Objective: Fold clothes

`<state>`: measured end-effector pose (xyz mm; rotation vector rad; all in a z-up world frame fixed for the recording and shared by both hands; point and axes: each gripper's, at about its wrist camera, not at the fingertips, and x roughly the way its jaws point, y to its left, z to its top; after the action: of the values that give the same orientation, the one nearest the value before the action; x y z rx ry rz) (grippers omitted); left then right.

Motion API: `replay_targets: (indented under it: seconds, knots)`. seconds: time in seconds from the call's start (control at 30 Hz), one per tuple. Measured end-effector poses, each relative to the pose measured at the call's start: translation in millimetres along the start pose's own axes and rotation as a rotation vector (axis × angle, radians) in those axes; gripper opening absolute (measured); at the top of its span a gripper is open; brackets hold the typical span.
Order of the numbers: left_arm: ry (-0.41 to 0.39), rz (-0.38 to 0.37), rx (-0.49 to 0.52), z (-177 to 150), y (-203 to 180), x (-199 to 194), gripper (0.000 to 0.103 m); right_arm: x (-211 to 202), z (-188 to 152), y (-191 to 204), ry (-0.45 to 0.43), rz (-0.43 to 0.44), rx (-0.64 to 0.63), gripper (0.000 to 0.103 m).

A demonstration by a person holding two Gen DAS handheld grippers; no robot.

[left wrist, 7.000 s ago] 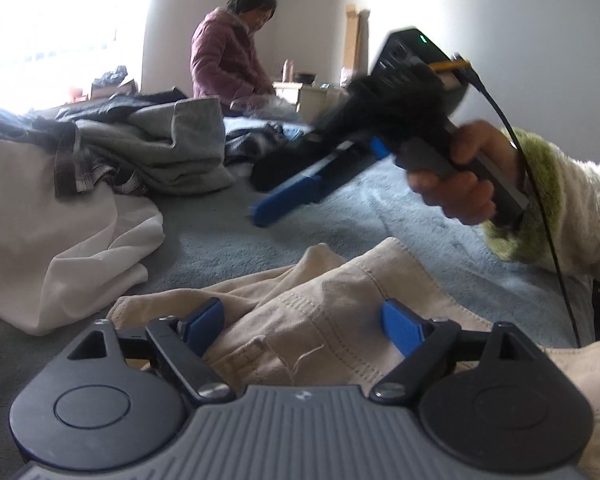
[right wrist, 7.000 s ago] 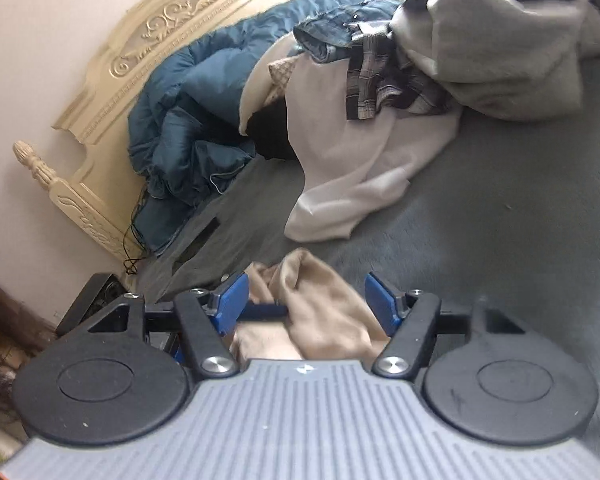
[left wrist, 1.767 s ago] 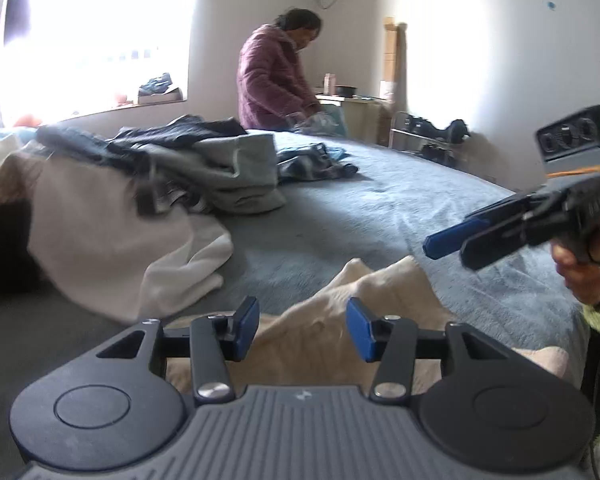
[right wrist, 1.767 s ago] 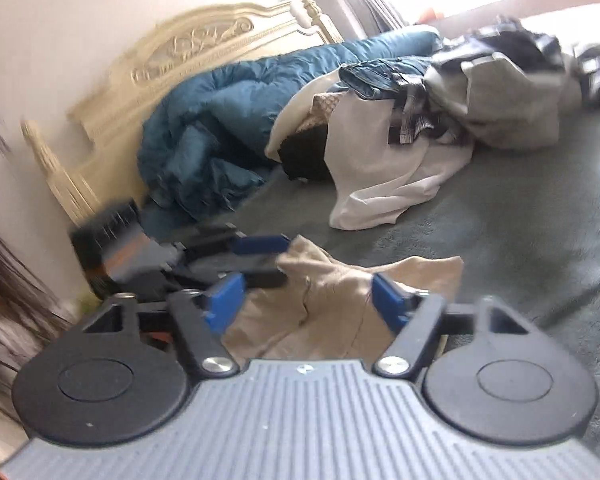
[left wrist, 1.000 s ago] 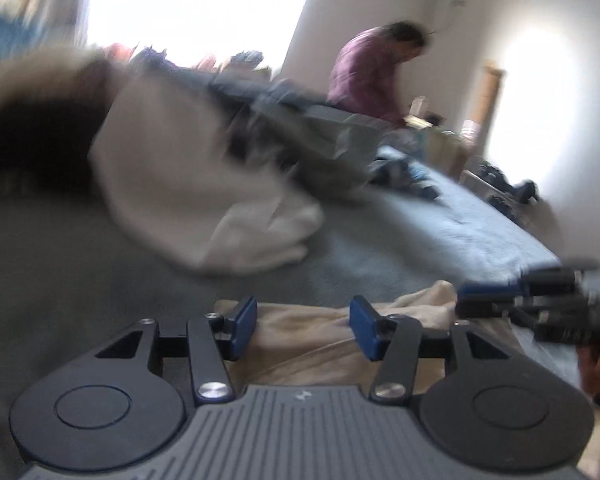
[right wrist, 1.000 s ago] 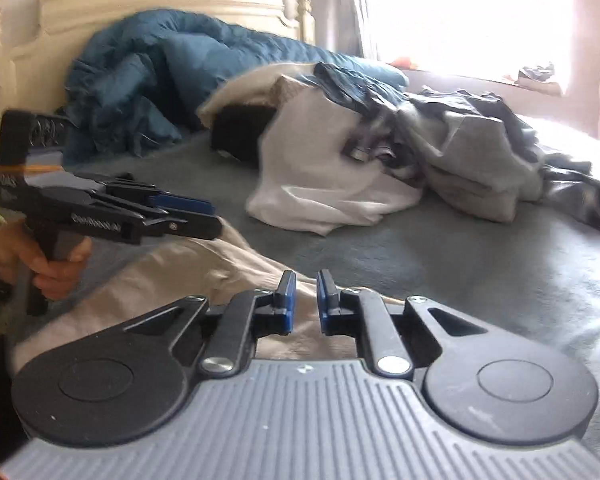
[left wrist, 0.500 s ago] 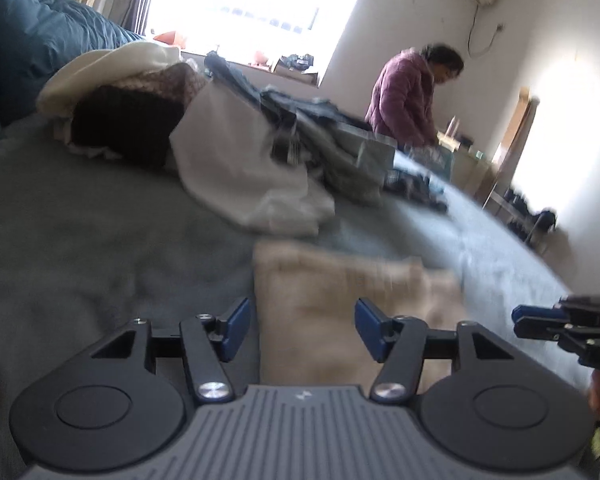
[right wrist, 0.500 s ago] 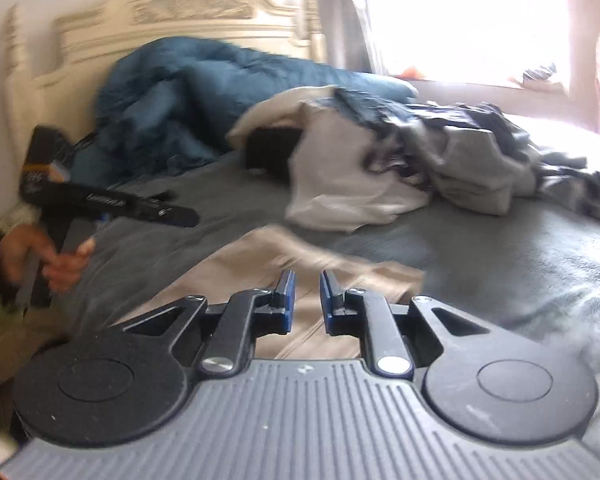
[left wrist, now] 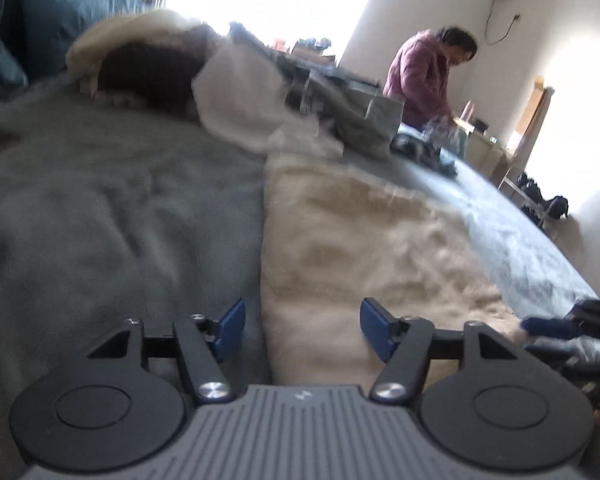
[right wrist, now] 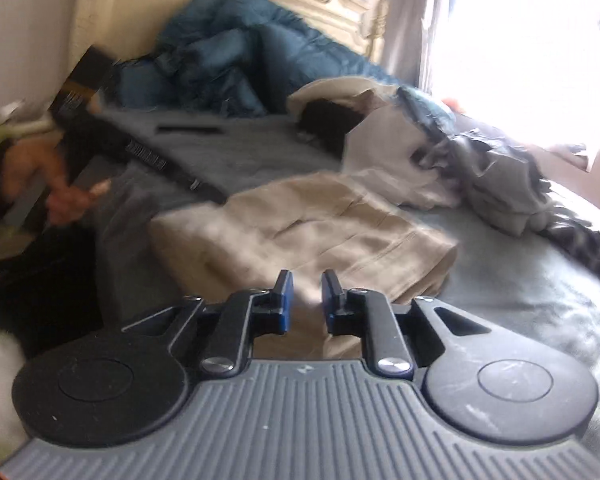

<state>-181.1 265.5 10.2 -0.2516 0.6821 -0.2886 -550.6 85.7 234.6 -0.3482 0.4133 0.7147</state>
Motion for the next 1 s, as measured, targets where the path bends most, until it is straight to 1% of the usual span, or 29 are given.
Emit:
replay_targets:
  seconds: [0.03,0.1,0.13,0.2,0.27,0.3,0.33,0.4,0.47,0.53,0.57,0.63,0.7,0.8,0.93,1.0]
  knots:
    - [0.005,0.002,-0.020,-2,1,3,0.065,4,-8,2,0.026,0.000,-0.004,0.022]
    - [-0.005,-0.004,-0.051,-1,3,3,0.065,7,-17,6,0.020,-0.014,0.004,0.023]
    - [-0.010,-0.007,-0.059,3,4,0,0.065,5,-15,4,0.017,-0.013,0.027,0.023]
    - [-0.033,-0.020,-0.065,9,5,-5,0.065,-1,-2,-5,0.004,0.001,0.113,0.024]
    - [-0.044,-0.037,-0.068,15,6,-7,0.067,-14,1,-20,-0.043,0.032,0.234,0.033]
    - [-0.044,-0.049,-0.073,16,7,-7,0.068,-20,2,-28,-0.066,0.048,0.294,0.046]
    - [-0.040,-0.059,-0.084,19,7,-3,0.069,-23,-2,-39,-0.089,0.055,0.379,0.060]
    - [-0.020,-0.078,-0.108,24,8,7,0.069,-24,-13,-62,-0.123,0.066,0.569,0.066]
    - [0.015,-0.083,-0.124,26,7,17,0.069,-20,-26,-86,-0.144,0.073,0.781,0.068]
    - [0.008,-0.087,-0.128,24,8,21,0.069,-11,-41,-104,-0.115,0.082,0.972,0.068]
    - [0.006,-0.096,-0.133,23,9,23,0.069,-7,-47,-109,-0.092,0.089,1.036,0.068]
    - [-0.001,-0.113,-0.156,21,13,25,0.069,0,-55,-111,-0.058,0.121,1.097,0.068]
    - [0.001,-0.129,-0.168,22,17,29,0.070,11,-56,-111,-0.007,0.129,1.120,0.069]
    - [0.025,-0.163,-0.184,26,24,41,0.070,29,-54,-115,0.035,0.129,1.149,0.071]
    - [0.047,-0.223,-0.240,34,34,62,0.069,54,-49,-129,0.063,0.166,1.203,0.074]
    - [0.056,-0.235,-0.233,40,34,70,0.069,62,-46,-134,0.078,0.178,1.226,0.075]
